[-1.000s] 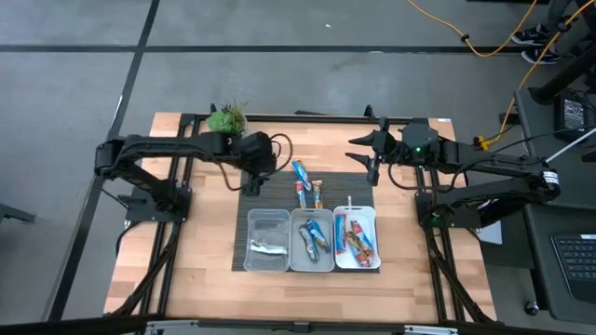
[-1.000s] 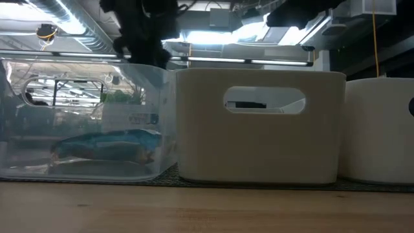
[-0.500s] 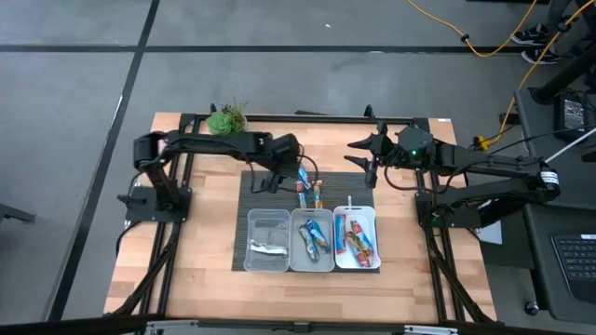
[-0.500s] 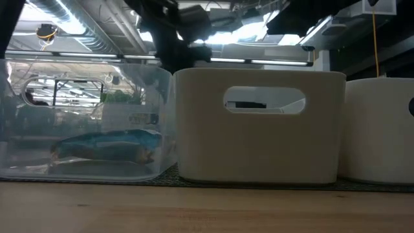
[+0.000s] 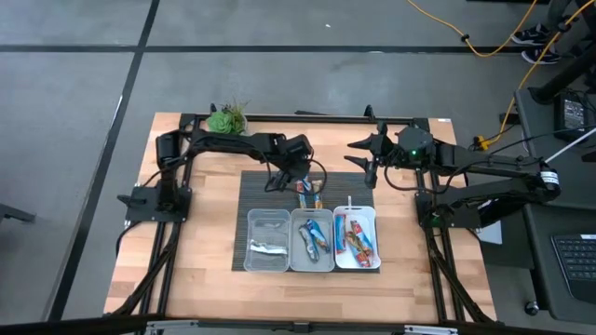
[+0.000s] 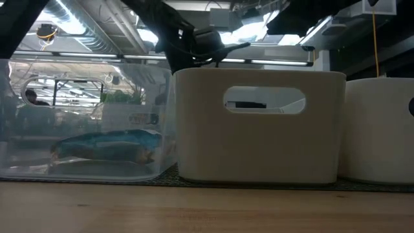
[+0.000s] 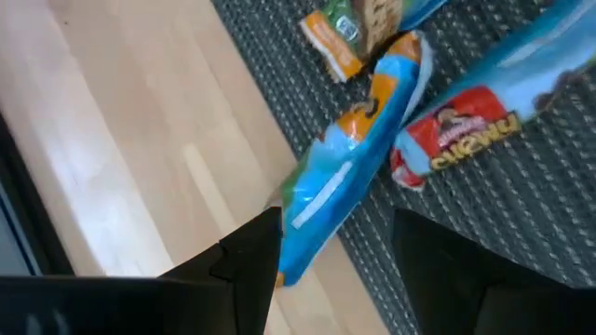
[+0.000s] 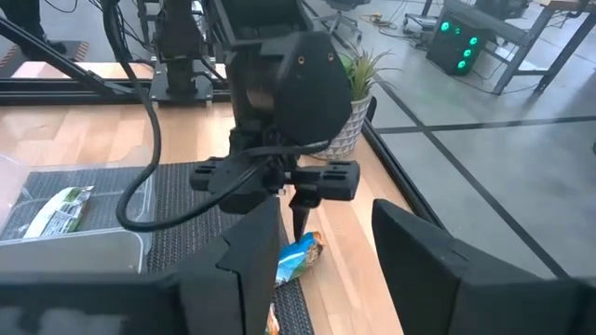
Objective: Pick and place Granola Bars by type
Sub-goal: Put the yellow granola bar into the transparent bin
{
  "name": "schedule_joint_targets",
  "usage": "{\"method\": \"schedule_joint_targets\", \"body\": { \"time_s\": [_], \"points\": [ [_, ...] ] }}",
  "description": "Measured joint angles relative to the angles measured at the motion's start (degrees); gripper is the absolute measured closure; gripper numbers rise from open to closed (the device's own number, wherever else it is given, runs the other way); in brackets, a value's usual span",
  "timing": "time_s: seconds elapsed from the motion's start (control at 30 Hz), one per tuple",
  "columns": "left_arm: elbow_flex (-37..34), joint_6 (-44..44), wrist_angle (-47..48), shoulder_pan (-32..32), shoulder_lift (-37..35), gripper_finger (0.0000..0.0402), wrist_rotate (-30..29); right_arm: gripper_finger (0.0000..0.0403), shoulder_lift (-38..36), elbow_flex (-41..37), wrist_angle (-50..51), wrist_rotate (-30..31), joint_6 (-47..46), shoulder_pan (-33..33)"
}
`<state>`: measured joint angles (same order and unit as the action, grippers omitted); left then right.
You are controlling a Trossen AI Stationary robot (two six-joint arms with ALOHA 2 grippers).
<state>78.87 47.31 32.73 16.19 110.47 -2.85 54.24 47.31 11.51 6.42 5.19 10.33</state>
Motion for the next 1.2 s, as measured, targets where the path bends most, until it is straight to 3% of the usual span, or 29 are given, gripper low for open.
{"method": "schedule_joint_targets", "body": {
  "time_s": [0.4, 0.9, 1.03, 1.2],
  "points": [
    [0.0, 1.9, -4.7, 0.8, 0.9, 0.0208, 4.2, 0.0229, 0.0, 0.0, 0.2, 0.0, 1.2, 0.0],
    [-0.1, 3.5, -3.8, 0.7, 5.1, 0.0209, 3.9, 0.0229, 0.0, 0.0, 0.3, 0.0, 1.1, 0.1],
    [-0.1, 3.5, -5.9, 0.8, 5.1, 0.0226, 3.8, 0.0229, 0.0, 0.0, 0.3, -0.3, 1.0, 0.1],
    [0.0, 3.3, -7.6, 1.2, 5.9, 0.0275, 3.8, 0.0229, 0.0, 0.0, 0.3, -0.4, 1.0, 0.1]
  ]
}}
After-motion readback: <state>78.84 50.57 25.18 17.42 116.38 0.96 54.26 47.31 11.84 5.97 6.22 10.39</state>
